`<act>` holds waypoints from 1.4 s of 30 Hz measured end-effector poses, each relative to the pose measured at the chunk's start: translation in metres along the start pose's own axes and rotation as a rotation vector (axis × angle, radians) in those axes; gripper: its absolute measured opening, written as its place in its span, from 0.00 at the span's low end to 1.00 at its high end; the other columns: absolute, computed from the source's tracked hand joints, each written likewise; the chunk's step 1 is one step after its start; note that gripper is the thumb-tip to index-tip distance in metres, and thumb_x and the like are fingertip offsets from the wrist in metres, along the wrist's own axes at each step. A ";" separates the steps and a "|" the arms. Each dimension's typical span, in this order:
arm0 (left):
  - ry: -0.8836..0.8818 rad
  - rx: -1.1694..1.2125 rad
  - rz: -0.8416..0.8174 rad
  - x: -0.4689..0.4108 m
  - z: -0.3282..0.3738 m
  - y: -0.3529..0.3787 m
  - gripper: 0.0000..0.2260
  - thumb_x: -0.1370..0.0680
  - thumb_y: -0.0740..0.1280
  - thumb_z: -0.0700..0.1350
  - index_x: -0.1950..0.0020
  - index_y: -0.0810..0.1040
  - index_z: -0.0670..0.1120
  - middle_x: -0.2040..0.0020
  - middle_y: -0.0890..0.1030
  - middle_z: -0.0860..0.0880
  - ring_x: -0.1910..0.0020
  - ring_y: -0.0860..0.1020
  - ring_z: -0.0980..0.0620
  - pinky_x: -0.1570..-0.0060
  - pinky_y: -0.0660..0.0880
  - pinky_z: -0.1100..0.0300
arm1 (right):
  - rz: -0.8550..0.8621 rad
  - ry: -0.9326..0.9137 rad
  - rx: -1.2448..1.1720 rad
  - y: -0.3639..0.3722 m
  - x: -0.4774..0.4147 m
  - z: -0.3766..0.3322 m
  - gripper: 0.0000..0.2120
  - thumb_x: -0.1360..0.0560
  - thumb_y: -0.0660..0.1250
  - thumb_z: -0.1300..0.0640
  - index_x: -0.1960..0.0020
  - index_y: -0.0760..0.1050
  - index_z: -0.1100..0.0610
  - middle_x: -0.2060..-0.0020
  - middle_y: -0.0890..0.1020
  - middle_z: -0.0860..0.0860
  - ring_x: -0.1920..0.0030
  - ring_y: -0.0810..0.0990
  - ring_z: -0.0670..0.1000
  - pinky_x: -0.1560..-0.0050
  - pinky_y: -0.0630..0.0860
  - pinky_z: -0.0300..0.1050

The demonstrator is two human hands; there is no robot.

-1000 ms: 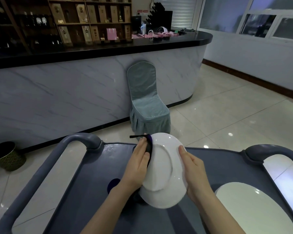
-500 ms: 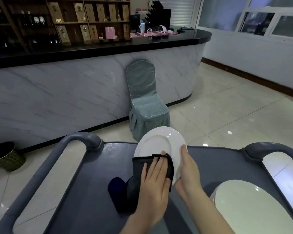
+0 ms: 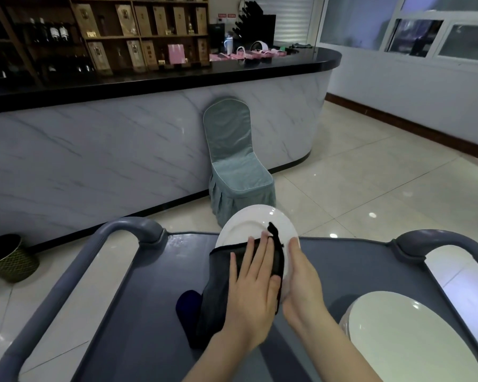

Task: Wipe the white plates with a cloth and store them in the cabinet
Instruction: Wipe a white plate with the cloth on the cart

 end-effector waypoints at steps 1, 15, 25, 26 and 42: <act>-0.025 -0.020 0.000 -0.008 0.004 -0.001 0.25 0.17 0.44 0.50 0.20 0.44 0.53 0.20 0.42 0.59 0.21 0.41 0.55 0.24 0.39 0.51 | -0.013 -0.001 0.013 0.001 0.003 0.004 0.16 0.19 0.61 0.43 0.46 0.84 0.51 0.49 0.87 0.49 0.50 0.86 0.46 0.50 0.79 0.45; 0.029 0.139 -0.144 -0.016 0.013 -0.009 0.26 0.19 0.46 0.47 0.22 0.41 0.58 0.22 0.39 0.64 0.23 0.37 0.61 0.25 0.35 0.56 | 0.033 -0.125 0.120 0.002 0.002 0.000 0.18 0.18 0.61 0.45 0.58 0.87 0.47 0.56 0.88 0.49 0.54 0.86 0.46 0.59 0.79 0.38; -0.074 0.207 -0.078 -0.051 0.002 -0.009 0.23 0.18 0.44 0.50 0.22 0.46 0.58 0.22 0.43 0.66 0.24 0.37 0.64 0.25 0.35 0.53 | 0.055 -0.146 0.227 -0.001 0.005 0.013 0.18 0.19 0.60 0.45 0.57 0.86 0.48 0.58 0.87 0.53 0.54 0.86 0.49 0.49 0.81 0.49; -0.095 0.249 -0.080 -0.055 -0.004 -0.010 0.23 0.18 0.44 0.50 0.22 0.48 0.59 0.22 0.44 0.66 0.24 0.38 0.65 0.24 0.36 0.54 | 0.060 -0.151 0.247 -0.001 0.006 0.013 0.18 0.19 0.61 0.45 0.58 0.86 0.49 0.59 0.87 0.54 0.56 0.86 0.49 0.51 0.81 0.50; -0.048 0.133 -0.141 0.013 0.001 0.007 0.25 0.18 0.45 0.51 0.22 0.41 0.58 0.22 0.38 0.64 0.23 0.38 0.61 0.26 0.31 0.58 | 0.179 -0.059 0.129 -0.019 -0.016 -0.007 0.17 0.20 0.62 0.42 0.54 0.82 0.52 0.60 0.87 0.48 0.57 0.86 0.48 0.58 0.79 0.45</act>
Point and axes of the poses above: each hand's wrist, its own x-axis away from the middle knuckle, its own y-axis out of the palm, z = x × y, the point moved 2 cm from there along -x, towards the middle knuckle
